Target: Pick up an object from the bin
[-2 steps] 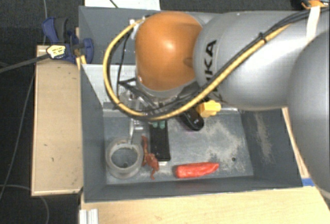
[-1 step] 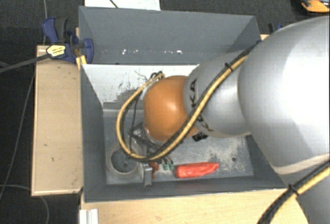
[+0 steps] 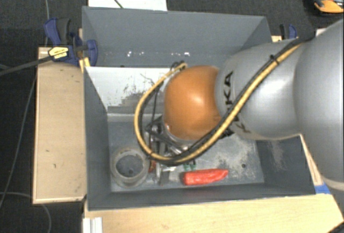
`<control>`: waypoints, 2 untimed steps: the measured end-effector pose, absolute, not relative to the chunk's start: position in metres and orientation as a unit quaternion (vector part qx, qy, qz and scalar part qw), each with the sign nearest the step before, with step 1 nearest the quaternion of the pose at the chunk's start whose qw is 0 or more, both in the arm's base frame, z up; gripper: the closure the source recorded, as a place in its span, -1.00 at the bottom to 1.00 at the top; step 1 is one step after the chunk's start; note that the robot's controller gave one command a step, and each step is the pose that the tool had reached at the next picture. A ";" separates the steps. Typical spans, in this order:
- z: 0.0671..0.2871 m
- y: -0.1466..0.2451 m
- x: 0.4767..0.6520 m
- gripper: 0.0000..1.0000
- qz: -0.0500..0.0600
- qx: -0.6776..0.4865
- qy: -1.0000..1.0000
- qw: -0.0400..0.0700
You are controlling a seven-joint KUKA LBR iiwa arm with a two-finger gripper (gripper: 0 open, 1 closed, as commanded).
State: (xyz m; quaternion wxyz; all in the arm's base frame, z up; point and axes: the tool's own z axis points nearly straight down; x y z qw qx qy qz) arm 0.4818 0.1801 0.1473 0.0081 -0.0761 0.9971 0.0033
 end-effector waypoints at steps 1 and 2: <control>0.100 0.169 0.540 -1.00 0.004 -0.343 0.939 0.002; 0.073 0.131 0.523 -1.00 0.003 -0.293 0.956 0.012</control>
Offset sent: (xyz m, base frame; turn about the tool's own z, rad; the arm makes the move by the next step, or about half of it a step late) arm 0.0401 -0.0515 -0.0773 -0.4430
